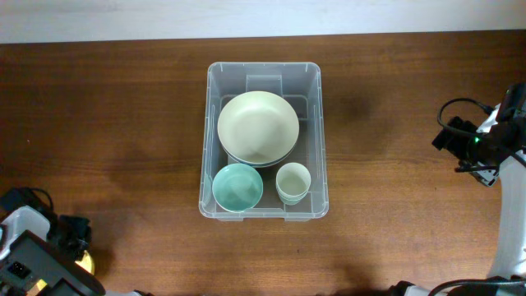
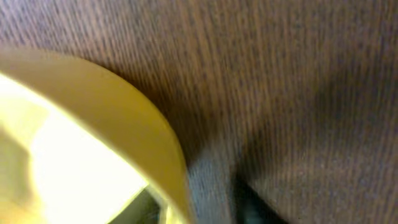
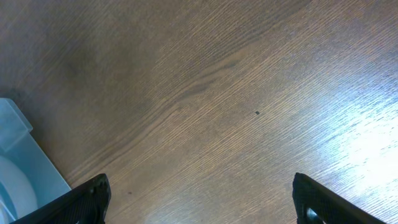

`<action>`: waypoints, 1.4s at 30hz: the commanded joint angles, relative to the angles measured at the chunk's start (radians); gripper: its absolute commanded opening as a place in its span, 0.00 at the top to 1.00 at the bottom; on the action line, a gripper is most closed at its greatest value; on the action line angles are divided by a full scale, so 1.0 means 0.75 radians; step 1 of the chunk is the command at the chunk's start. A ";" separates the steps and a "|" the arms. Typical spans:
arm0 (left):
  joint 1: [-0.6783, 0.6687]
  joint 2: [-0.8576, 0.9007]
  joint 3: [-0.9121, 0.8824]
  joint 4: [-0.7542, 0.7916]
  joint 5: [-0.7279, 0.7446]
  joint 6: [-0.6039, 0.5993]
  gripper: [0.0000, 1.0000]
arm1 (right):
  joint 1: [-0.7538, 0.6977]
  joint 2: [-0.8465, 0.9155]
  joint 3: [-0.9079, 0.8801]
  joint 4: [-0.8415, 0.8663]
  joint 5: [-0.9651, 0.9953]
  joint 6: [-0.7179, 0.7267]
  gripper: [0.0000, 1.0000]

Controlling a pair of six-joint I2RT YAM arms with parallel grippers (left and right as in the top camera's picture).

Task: Pack container
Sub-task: 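Move the left gripper to the yellow bowl and grasp its rim, then carry the yellow bowl with the left gripper and place it on the mint-green bowl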

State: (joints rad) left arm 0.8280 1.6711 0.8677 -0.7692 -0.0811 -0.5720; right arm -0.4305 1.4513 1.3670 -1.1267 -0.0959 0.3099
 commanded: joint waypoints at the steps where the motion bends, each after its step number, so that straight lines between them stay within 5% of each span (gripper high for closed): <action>1: 0.004 0.023 0.034 0.006 0.169 0.066 0.96 | -0.003 -0.024 0.023 0.001 0.002 -0.009 0.11; 7: -0.102 -0.032 0.191 -0.120 0.241 0.098 0.99 | -0.003 -0.024 0.023 0.006 0.003 -0.009 0.11; 11: -0.325 -0.176 0.351 -0.220 0.254 0.127 0.99 | -0.003 -0.024 0.023 0.006 0.003 -0.009 0.11; 19: -0.963 -0.379 0.714 -0.317 0.245 0.170 0.99 | -0.003 -0.024 0.023 0.006 0.003 -0.009 0.11; 22: -1.340 -0.371 0.806 -0.306 0.142 0.172 0.99 | -0.003 -0.024 0.023 0.006 0.003 -0.009 0.11; 28: -1.759 -0.254 0.807 -0.342 0.113 0.178 0.99 | -0.003 -0.024 0.023 0.006 0.003 -0.009 0.11; 40: -2.003 0.057 0.807 -0.461 0.124 0.187 0.99 | -0.003 -0.024 0.023 0.005 0.003 -0.009 0.11; 41: -2.003 0.057 0.807 -0.465 0.123 0.187 0.92 | -0.003 -0.024 0.023 0.005 0.003 -0.009 0.11; 42: -2.002 0.057 0.807 -0.468 0.119 0.187 0.70 | -0.003 -0.024 0.023 0.004 0.003 -0.009 0.11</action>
State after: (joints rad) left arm -0.6724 1.7191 1.4654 -1.1126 0.0189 -0.4469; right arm -0.4305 1.4513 1.3670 -1.1252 -0.0956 0.3099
